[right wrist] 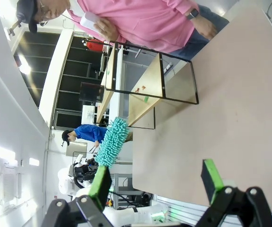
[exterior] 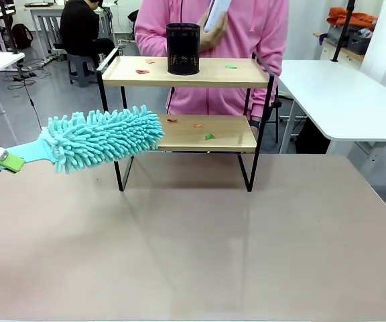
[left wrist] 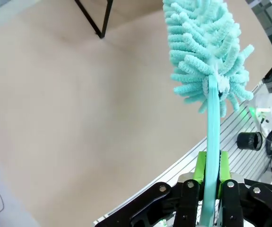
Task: Clean the shelf.
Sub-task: Clean the specific tier of the Shelf with the Duster once objects are removed.
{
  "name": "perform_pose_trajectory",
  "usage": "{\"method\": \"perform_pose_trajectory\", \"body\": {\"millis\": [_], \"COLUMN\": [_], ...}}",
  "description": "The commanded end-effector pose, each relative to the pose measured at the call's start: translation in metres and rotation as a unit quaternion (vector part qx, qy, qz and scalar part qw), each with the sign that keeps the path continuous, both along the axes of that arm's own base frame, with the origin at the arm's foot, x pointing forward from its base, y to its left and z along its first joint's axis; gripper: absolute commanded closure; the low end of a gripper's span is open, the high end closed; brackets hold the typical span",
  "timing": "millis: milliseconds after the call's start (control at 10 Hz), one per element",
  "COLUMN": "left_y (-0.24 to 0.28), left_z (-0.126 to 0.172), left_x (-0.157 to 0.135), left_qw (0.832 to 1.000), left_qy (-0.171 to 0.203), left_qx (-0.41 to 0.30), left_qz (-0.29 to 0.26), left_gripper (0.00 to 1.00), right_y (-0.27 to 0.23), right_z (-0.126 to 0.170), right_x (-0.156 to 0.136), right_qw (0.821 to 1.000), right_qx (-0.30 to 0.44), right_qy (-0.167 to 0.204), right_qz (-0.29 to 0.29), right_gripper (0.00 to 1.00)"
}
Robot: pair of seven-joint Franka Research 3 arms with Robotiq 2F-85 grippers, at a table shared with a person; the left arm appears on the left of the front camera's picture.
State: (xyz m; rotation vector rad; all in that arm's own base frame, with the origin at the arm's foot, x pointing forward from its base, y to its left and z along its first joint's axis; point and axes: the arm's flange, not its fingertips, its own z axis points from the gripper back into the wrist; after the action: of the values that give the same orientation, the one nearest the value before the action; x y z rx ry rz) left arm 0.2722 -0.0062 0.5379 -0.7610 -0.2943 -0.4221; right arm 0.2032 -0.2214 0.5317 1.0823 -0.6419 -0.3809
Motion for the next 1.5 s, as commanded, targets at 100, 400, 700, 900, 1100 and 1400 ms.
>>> {"method": "perform_pose_trajectory", "body": {"millis": [100, 400, 700, 900, 1100, 1400], "left_y": [-0.012, -0.044, -0.075, -0.097, -0.111, -0.12], "left_z": [-0.004, -0.017, -0.028, -0.039, -0.046, -0.061], "left_x": [0.012, 0.037, 0.049, 0.056, 0.062, 0.075], "left_qw": [0.999, 0.995, 0.989, 0.981, 0.973, 0.959], "left_qy": [-0.029, -0.038, -0.087, -0.109, -0.121, -0.131], "left_qx": [0.008, 0.058, 0.062, 0.105, 0.138, 0.179], "left_qz": [0.043, 0.073, 0.106, 0.124, 0.14, 0.174], "left_gripper": [0.88, 0.88, 0.88, 0.88, 0.88, 0.88], "right_y": [0.0, 0.0, 0.0, 0.0, 0.0, 0.0], "right_z": [0.001, 0.001, 0.001, 0.001, 0.001, 0.001], "right_x": [0.002, 0.002, 0.002, 0.002, 0.002, 0.002], "right_qw": [1.0, 1.0, 1.0, 1.0, 1.0, 1.0], "right_qx": [-0.003, -0.003, -0.003, -0.003, -0.003, -0.003], "right_qy": [-0.015, -0.015, -0.015, -0.015, -0.015, -0.015], "right_qz": [0.003, 0.003, 0.003, 0.003, 0.003, 0.003], "right_gripper": [0.0, 0.0, 0.0, 0.0, 0.0, 0.0]}}
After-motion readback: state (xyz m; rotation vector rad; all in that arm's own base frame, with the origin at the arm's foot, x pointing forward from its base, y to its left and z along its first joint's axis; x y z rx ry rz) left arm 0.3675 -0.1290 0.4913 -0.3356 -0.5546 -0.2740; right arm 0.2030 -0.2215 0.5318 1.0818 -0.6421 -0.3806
